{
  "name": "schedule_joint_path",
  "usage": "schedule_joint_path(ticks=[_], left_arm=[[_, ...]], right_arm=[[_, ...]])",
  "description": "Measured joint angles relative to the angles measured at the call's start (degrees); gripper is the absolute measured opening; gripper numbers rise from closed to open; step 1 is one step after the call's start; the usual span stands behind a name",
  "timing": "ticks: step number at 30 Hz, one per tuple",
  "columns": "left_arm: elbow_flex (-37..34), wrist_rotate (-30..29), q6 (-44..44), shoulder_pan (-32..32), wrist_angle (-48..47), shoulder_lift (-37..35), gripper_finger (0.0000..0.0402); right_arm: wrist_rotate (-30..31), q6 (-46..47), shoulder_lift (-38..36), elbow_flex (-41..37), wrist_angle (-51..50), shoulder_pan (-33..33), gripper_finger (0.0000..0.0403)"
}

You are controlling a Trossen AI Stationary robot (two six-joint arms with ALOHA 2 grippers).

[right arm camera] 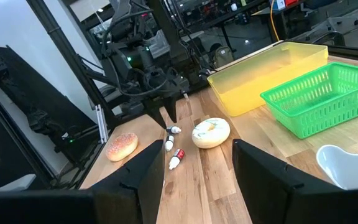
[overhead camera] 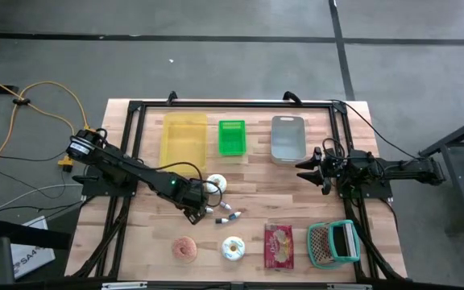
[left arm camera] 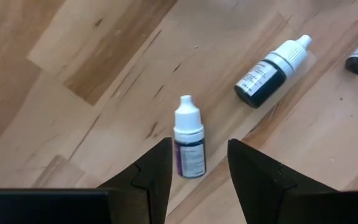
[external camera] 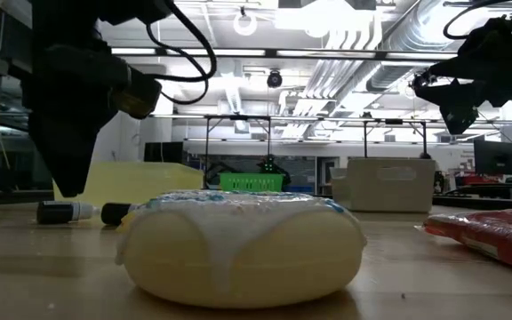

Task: Pick & Place Food Item
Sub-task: Put the violet food coloring bottle into the green bin

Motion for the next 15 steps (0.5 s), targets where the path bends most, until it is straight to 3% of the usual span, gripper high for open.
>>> schedule_joint_path(ticks=[15], left_arm=[[-0.04, 0.90, -0.51, 0.02, 0.54, 3.18, 0.0149]], right_arm=[[-0.01, -0.01, 0.01, -0.01, 0.01, -0.01, 0.0175]])
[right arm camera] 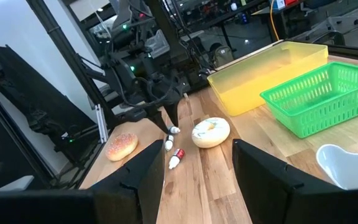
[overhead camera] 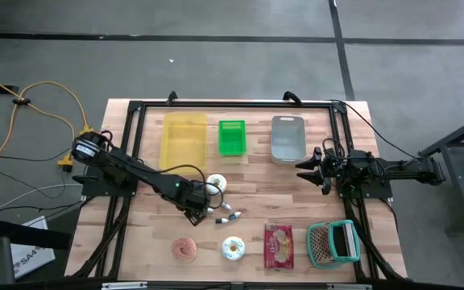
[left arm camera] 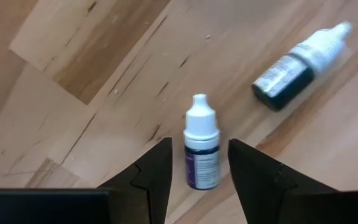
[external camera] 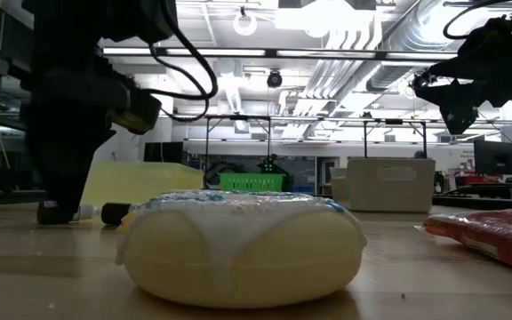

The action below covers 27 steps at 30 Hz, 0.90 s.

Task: Pick & Place Food Item
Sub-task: Put the violet food coloring bottle into the green bin

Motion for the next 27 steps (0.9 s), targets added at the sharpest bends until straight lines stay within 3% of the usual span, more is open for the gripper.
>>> schedule_joint_path(ticks=[16, 27], left_arm=[[0.04, 0.55, -0.50, 0.09, 0.15, 1.19, 0.0148], [0.02, 0.37, -0.54, 0.11, -0.42, 1.19, 0.0095]], right_arm=[[0.02, 0.00, 0.00, 0.02, 0.00, -0.01, 0.0175], [0.02, 0.00, 0.00, 0.02, 0.00, 0.00, 0.0175]])
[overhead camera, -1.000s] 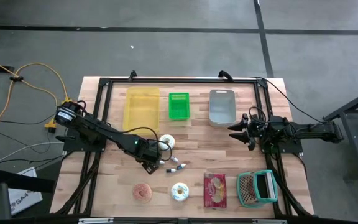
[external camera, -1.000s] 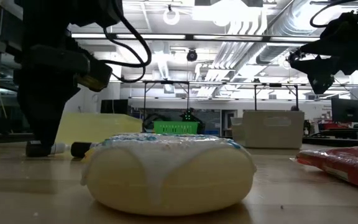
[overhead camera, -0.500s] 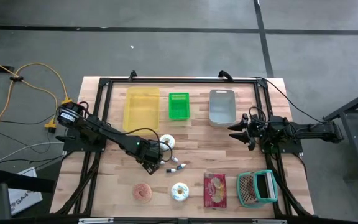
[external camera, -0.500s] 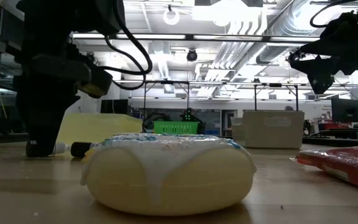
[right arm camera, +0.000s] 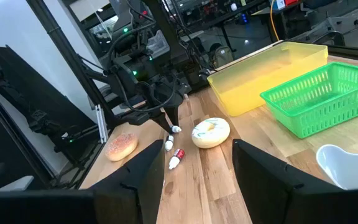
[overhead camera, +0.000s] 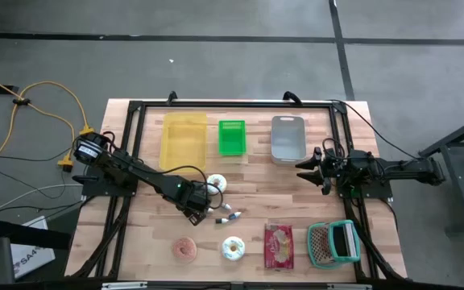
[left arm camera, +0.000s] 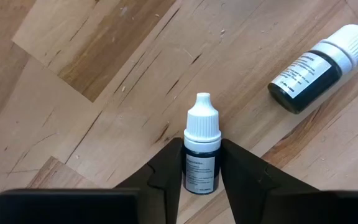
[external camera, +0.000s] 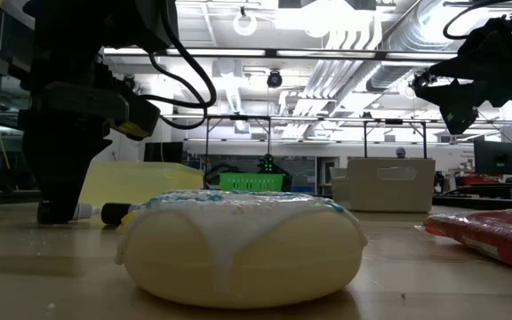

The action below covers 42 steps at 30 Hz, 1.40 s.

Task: Pick & Place Food Item
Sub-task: Put the violet food coloring bottle into the green bin

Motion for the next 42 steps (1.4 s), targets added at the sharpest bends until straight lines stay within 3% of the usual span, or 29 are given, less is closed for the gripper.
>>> schedule_joint_path(ticks=[14, 24, 31, 42], left_arm=[[-0.05, 0.05, 0.40, 0.30, 0.53, -0.19, 0.0083], [-0.06, -0.91, 5.43, 2.99, 1.54, -5.19, 0.0082], [-0.06, -4.54, 10.73, 4.27, 2.26, -10.42, 0.0082], [-0.06, -5.98, 25.57, 8.82, 11.90, -12.94, 0.0082]], right_arm=[[0.00, 0.00, 0.00, -0.02, 0.00, 0.00, 0.0175], [0.00, 0.00, 0.00, -0.01, 0.00, 0.02, 0.0175], [0.00, 0.02, 0.00, -0.01, 0.00, 0.01, 0.0175], [-0.01, 0.02, 0.00, -0.02, 0.00, 0.00, 0.0175]])
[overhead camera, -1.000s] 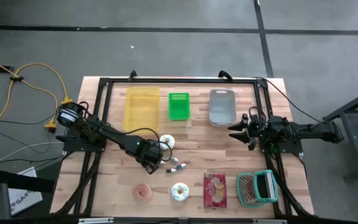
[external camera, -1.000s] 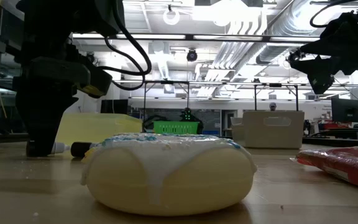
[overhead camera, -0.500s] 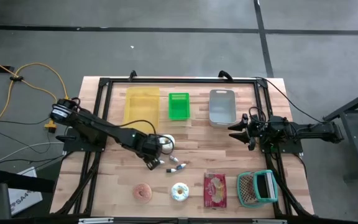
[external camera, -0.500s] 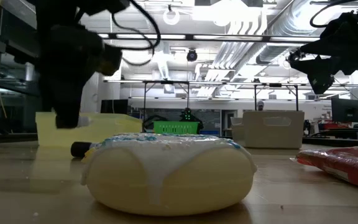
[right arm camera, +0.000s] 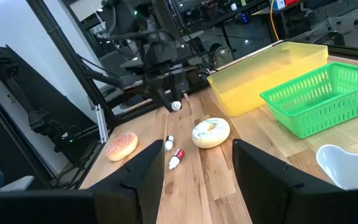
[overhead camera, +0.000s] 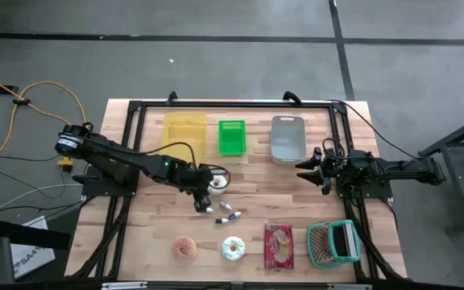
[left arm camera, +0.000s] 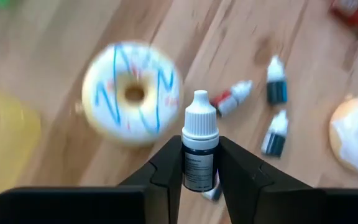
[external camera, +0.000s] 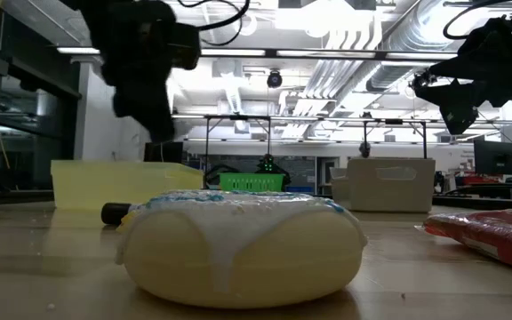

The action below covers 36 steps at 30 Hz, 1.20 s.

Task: Pick & Place Food Item
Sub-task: Put the violet food coloring bottle into the green bin

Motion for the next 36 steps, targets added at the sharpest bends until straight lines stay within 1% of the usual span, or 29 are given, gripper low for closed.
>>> schedule_joint_path(ticks=[5, 15, 19, 23, 27, 36], left_arm=[[0.00, 0.13, 6.78, 4.06, 3.87, 0.00, 0.0082], [0.00, 0.17, 23.20, 13.99, 12.00, 0.00, 0.0082], [0.02, 0.19, 28.14, 17.61, 16.01, 0.82, 0.0082], [0.02, 0.65, 31.94, 20.94, 21.63, 2.87, 0.0082], [0.02, 3.34, 35.10, 24.50, 26.82, 5.86, 0.0082], [0.04, 10.16, 36.22, 31.95, 36.19, 14.96, 0.0082]], right_arm=[[0.01, -0.01, 0.00, 0.01, 0.00, 0.00, 0.0175], [0.01, 0.00, 0.00, 0.00, 0.00, 0.02, 0.0175], [0.01, -0.02, 0.00, 0.02, 0.00, 0.02, 0.0175], [0.01, -0.02, 0.00, 0.02, 0.00, 0.02, 0.0175], [0.01, -0.02, 0.00, 0.01, 0.00, 0.00, 0.0175], [0.01, -0.01, 0.00, 0.01, 0.00, 0.01, 0.0175]])
